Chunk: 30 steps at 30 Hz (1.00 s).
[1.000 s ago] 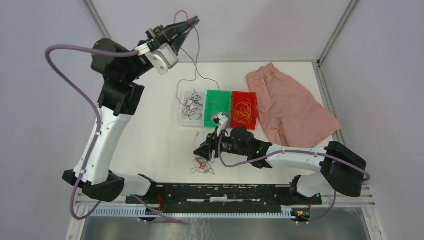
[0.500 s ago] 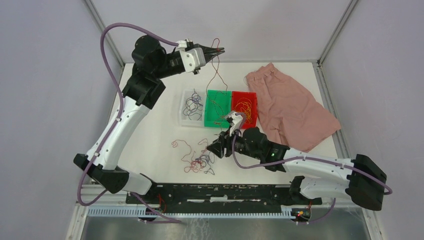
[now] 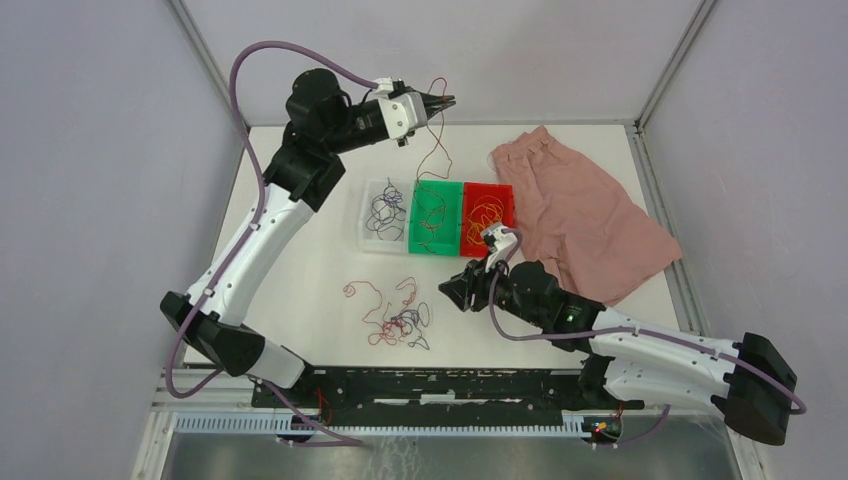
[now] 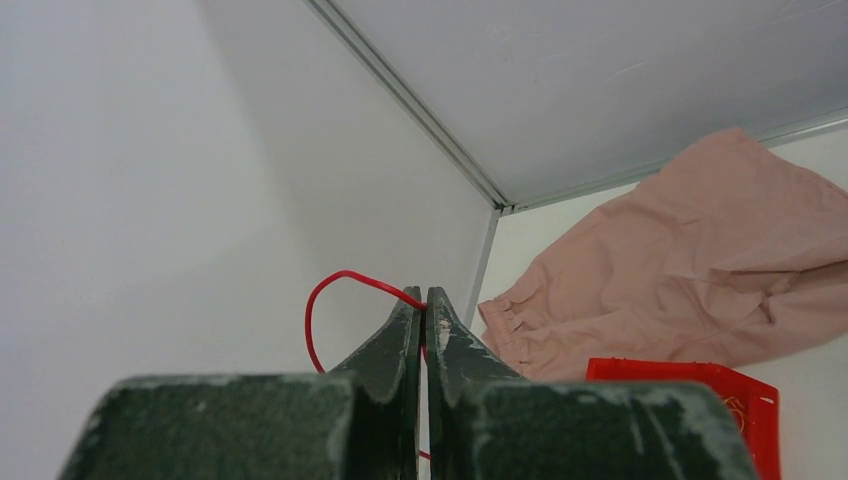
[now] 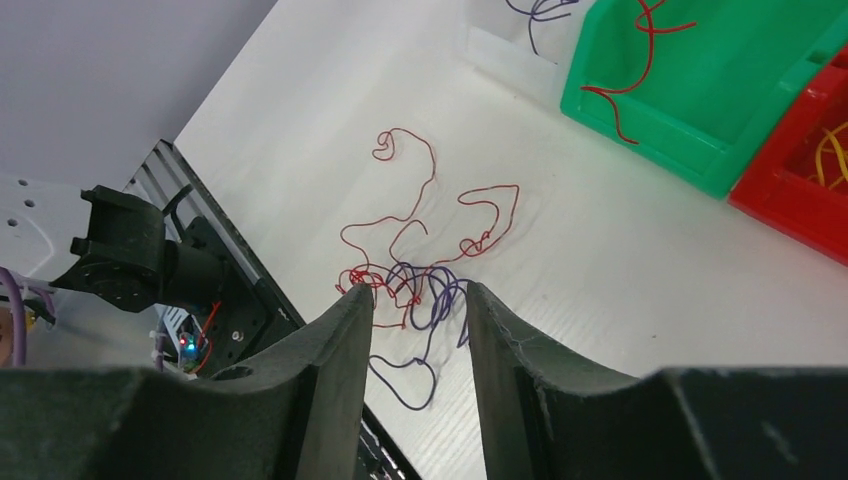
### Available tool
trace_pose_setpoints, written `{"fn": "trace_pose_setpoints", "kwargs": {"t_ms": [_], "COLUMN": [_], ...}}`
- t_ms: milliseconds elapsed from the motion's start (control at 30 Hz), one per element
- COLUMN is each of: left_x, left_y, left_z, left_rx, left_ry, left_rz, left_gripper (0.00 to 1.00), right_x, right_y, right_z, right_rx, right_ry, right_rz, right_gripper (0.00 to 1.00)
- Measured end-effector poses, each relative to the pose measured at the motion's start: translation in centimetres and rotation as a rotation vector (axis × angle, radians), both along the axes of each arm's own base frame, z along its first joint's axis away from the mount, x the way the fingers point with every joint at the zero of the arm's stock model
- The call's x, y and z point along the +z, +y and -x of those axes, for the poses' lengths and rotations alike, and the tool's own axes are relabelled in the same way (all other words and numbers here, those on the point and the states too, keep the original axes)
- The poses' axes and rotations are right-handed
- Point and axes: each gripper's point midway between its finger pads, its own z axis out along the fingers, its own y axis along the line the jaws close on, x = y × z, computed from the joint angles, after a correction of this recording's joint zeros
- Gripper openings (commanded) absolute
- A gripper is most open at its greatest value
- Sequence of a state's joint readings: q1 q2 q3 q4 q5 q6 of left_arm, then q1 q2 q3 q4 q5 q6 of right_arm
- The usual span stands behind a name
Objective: Untangle the cables
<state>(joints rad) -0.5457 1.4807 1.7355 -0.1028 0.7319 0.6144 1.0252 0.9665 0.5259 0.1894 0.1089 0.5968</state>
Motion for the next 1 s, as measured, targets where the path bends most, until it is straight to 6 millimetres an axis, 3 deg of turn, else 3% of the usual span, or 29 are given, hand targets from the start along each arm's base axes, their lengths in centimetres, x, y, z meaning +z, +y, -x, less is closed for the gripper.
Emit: {"fn": "trace_pose_setpoints", "kwargs": {"t_ms": [267,567,900,1000], "left_x": [-1.1,-1.3,3.0,3.4], "left_y": [-0.9,-1.8,-1.6,-1.5], "left_z": [-2.8,-5.5,-6.1,-6.2], "left_rx": [0.045,0.082,0.113,0.118], "left_ry": [-0.02,-0.04,-0.164,-0.171], "left_rz": [-0.004,-0.012,0.028,0.032], "left_gripper": [0.03,0.03,0.03,0.03], "right_x": [-1.6,-1.3,-1.4,-1.5], "right_y": [-1.4,-2.4,-3.8,-4.2], "right_z": [0.1,-0.2,-0.1,0.1], "right_rx": [-0.036,-0.081,-0.118,-0.124], "right_ry": [0.02,0.015,0.028,0.037], "right_rz": [0.031,0.018,0.032,0.038], "right_gripper": [0.41,0.38,0.35,0.35]}}
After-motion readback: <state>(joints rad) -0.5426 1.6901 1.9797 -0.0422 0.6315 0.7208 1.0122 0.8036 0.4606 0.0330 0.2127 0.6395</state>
